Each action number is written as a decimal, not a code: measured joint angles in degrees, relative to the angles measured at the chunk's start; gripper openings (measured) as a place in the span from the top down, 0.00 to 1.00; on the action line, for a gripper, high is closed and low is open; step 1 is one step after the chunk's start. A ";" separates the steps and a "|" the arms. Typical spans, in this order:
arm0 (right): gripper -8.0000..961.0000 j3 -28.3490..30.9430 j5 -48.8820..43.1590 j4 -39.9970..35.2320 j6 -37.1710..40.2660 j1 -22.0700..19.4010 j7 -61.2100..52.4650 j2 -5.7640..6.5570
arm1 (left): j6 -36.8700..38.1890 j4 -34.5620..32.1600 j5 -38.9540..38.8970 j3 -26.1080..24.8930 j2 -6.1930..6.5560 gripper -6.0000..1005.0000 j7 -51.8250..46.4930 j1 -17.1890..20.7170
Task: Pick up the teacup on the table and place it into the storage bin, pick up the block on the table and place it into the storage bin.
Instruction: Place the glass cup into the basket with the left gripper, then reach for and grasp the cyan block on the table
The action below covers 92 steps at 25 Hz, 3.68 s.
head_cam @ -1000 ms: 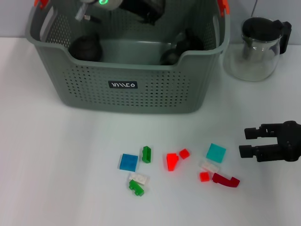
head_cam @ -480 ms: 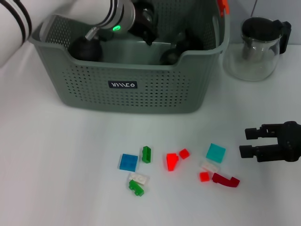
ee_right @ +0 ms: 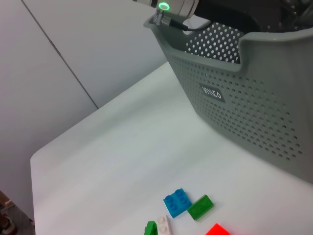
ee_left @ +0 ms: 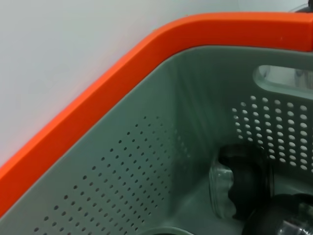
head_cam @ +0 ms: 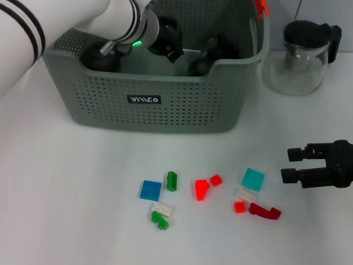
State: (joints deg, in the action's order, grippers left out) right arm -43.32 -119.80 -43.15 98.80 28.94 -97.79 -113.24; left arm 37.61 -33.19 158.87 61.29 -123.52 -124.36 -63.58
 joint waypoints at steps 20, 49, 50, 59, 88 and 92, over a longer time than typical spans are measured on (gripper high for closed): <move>0.15 0.22 -0.70 -0.07 -0.01 0.28 0.18 0.63 | 14.95 -30.23 -11.82 -2.22 -0.04 0.27 -4.82 11.87; 0.15 -0.50 -27.53 -0.78 -7.05 15.73 -3.88 -2.80 | 68.04 -14.08 -48.30 -14.61 -1.28 0.14 53.65 38.71; 0.15 -0.70 -28.28 -0.78 -7.65 16.32 -4.26 -3.08 | 67.68 -13.02 -48.00 -14.73 -1.28 0.14 55.15 38.72; 0.15 -7.74 -30.01 -0.05 -14.99 19.37 -6.98 -6.02 | 66.06 -8.97 -46.40 -14.93 -1.18 0.14 59.59 38.33; 0.15 -14.49 -28.48 7.55 -24.81 21.42 -8.92 -7.09 | 64.12 -7.59 -42.64 -15.26 -1.20 0.14 64.73 38.09; 0.15 -14.58 -28.65 7.92 -24.93 21.40 -8.91 -7.09 | 64.00 -7.59 -42.76 -15.28 -1.20 0.14 64.70 38.09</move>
State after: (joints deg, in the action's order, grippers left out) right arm -57.89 -148.45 -35.23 73.86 50.34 -106.70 -120.32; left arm 101.61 -40.78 116.10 46.01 -124.71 -59.65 -25.49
